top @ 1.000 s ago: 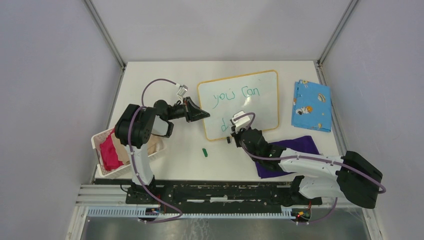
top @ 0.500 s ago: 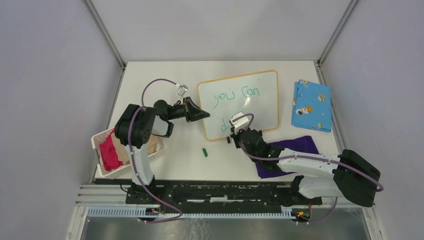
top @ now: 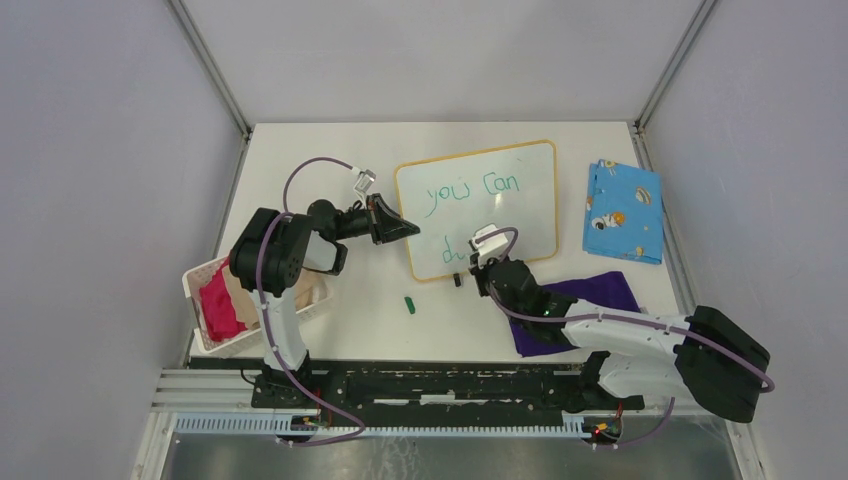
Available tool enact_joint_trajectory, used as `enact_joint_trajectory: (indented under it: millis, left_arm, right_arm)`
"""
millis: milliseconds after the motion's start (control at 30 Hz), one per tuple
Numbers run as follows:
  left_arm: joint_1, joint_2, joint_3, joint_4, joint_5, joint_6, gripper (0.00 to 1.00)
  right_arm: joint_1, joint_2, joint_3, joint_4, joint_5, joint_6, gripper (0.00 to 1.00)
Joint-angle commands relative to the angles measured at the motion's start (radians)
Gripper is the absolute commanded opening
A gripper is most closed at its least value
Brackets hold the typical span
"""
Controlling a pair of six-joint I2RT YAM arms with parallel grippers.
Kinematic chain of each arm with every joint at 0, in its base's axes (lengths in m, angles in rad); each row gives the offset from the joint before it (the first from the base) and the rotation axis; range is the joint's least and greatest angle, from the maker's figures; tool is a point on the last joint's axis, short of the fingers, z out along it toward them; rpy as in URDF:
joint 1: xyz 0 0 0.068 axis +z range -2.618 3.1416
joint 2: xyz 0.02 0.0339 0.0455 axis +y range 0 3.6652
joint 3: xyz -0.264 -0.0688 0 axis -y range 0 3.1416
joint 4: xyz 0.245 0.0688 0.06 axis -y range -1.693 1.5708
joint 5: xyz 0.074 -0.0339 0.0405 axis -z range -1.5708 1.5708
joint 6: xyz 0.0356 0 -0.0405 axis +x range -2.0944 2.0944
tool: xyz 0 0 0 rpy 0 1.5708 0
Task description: Write a sentence on the whiteboard
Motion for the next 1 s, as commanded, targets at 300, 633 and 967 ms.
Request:
enact_joint_trajectory:
  millis: [300,633,967]
  left_arm:
    - [-0.026,0.010,0.005,0.050,0.043,0.005,0.02]
    - [-0.025,0.013,0.008,0.048,0.042,0.004,0.02]
    - [-0.026,0.015,0.007,0.047,0.042,0.004,0.02]
  right_arm:
    - [-0.042,-0.001,0.080,0.005,0.021,-0.035,0.00]
    - [-0.043,0.019,0.091,0.015,-0.024,-0.031,0.00]
    - [-0.029,0.032,0.062,0.034,-0.077,-0.006,0.00]
